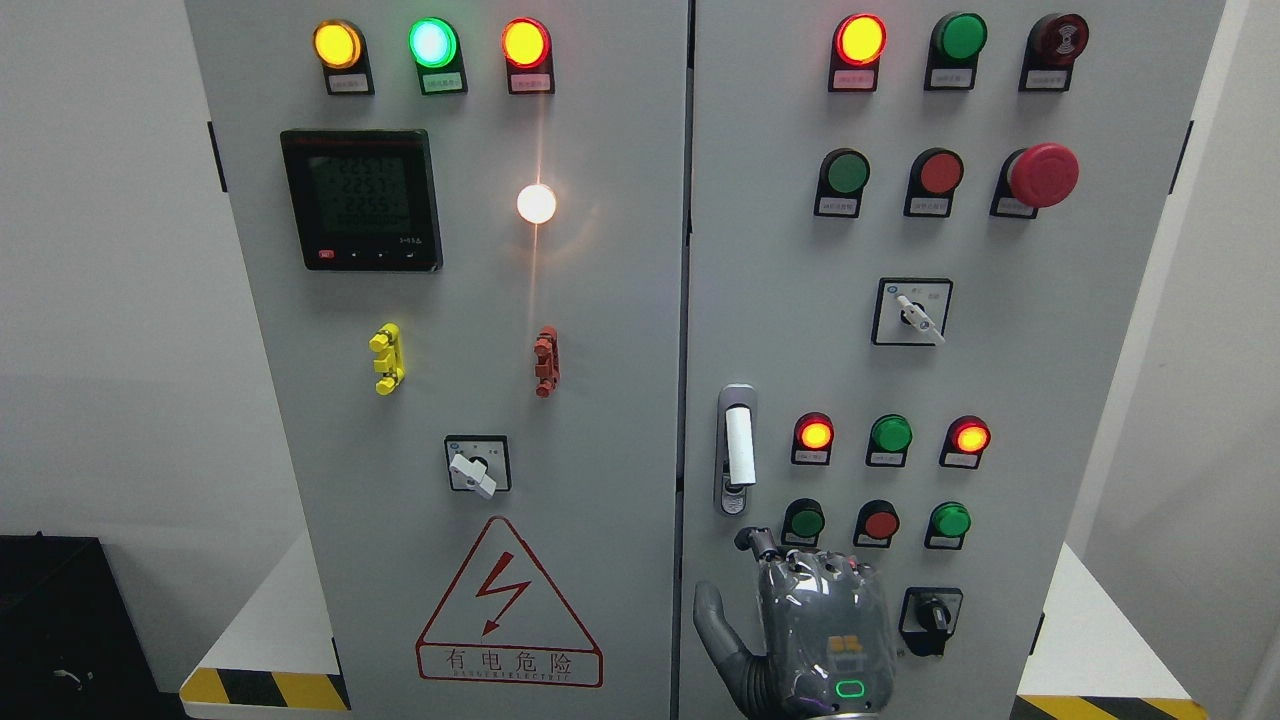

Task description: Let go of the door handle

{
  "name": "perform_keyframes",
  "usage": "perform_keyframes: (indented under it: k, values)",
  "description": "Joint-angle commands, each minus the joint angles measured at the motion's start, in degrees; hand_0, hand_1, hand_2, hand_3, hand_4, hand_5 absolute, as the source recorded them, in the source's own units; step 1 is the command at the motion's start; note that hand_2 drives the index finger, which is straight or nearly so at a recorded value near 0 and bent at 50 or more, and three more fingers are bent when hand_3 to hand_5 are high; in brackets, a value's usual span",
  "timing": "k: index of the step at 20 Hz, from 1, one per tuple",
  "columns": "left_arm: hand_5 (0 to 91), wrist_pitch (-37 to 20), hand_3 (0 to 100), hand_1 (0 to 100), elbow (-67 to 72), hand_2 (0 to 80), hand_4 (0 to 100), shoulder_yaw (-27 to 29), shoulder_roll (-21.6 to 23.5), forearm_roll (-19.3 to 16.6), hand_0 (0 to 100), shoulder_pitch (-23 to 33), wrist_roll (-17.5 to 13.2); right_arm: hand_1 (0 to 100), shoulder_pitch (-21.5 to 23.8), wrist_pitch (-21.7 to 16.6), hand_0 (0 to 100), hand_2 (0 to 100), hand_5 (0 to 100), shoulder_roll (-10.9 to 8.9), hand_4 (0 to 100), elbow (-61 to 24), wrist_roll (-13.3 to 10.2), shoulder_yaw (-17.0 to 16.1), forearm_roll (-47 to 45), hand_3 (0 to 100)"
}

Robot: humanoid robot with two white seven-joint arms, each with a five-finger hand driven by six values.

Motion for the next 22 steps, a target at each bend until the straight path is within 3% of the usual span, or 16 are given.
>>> perform_keyframes:
  k: [1, 3, 6, 11, 22]
  values:
    - [0.0, 0.0, 0, 56, 0.0, 0.0, 0, 0.0, 0.0, 0.0, 12, 1.0, 0.0, 32, 0.9, 0.0, 51, 80, 100, -0.01, 100, -3.7, 0.3, -0.5, -0.1, 100]
    - [0.0, 0.0, 0, 56, 0.1, 0.0, 0, 0.0, 0.0, 0.0, 12, 1.0, 0.0, 30, 0.1, 0.1, 48, 90, 100, -0.01, 100, -3.7, 0.5, -0.5, -0.1, 100]
    - [0.0, 0.0, 0, 56, 0.0, 0.0, 0, 0.0, 0.0, 0.0, 12, 1.0, 0.0, 27, -0.6, 0.2, 38, 99, 100, -0.01, 100, -3.7, 3.1, -0.5, -0.1, 100]
    - [0.0, 0.0, 0, 56, 0.0, 0.0, 0, 0.0, 0.0, 0.0, 12, 1.0, 0.0, 23, -2.7, 0.2, 29, 100, 100, -0.09, 100, -3.4, 3.8, -0.6, -0.1, 100]
    - [0.0, 0.0, 0, 56, 0.0, 0.0, 0, 0.0, 0.0, 0.0, 12, 1.0, 0.0, 16, -4.9, 0.7, 29, 100, 100, -0.01, 100, -2.3, 5.9, -2.3, -0.2, 100]
